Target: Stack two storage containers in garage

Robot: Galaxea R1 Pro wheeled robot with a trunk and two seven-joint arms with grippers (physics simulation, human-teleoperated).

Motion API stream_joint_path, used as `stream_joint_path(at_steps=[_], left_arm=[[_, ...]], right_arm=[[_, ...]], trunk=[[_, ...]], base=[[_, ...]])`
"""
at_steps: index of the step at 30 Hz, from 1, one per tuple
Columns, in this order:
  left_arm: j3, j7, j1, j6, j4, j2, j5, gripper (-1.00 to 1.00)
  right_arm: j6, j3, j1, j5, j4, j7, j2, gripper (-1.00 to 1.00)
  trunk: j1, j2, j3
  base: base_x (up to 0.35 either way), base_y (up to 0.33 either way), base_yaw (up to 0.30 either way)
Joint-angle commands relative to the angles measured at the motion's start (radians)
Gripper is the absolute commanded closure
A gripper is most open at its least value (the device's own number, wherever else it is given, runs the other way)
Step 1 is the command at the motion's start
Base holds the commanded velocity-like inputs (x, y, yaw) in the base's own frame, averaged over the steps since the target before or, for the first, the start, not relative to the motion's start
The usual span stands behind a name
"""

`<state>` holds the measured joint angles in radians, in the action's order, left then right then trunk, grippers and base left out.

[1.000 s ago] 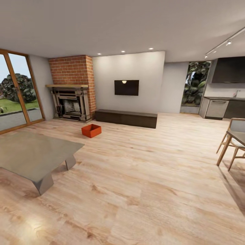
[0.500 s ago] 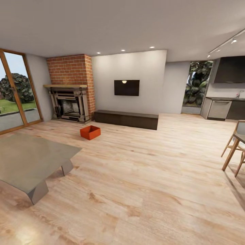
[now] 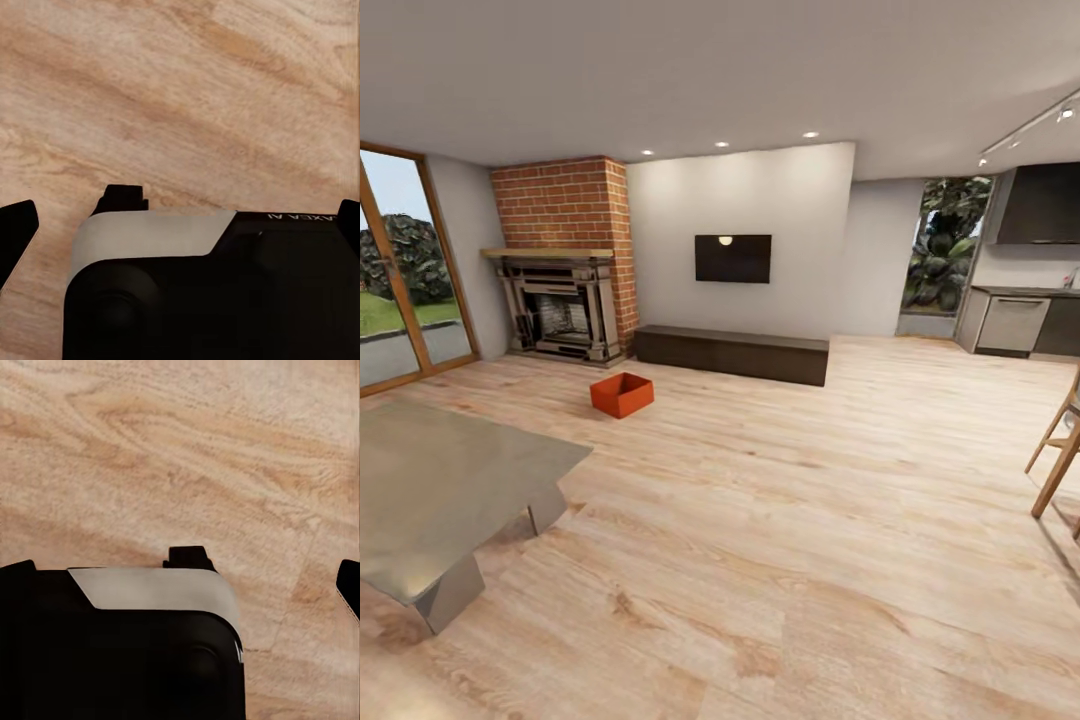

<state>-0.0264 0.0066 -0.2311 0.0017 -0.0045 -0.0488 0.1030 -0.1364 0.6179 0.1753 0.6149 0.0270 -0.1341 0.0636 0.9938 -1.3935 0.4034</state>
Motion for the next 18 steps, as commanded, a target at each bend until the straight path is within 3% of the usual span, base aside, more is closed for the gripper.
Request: stream_joint_path(at_steps=[1,18], left_arm=[[-0.003,0.000,0.000,0.000,0.000,0.000,0.010,-1.00],[-0.003,0.000,0.000,0.000,0.000,0.000,0.011,-1.00]], right_arm=[[-0.005,0.008,0.001,0.008,0.003,-0.001,0.001,-1.00],[-0.005,0.008,0.001,0.006,0.002,-0.001,0.001,-1.00]], trunk=[[0.001,-0.001,0.001],[0.001,-0.001,0.001]], base=[[0.320,0.000,0.000],[0.320,0.000,0.000]])
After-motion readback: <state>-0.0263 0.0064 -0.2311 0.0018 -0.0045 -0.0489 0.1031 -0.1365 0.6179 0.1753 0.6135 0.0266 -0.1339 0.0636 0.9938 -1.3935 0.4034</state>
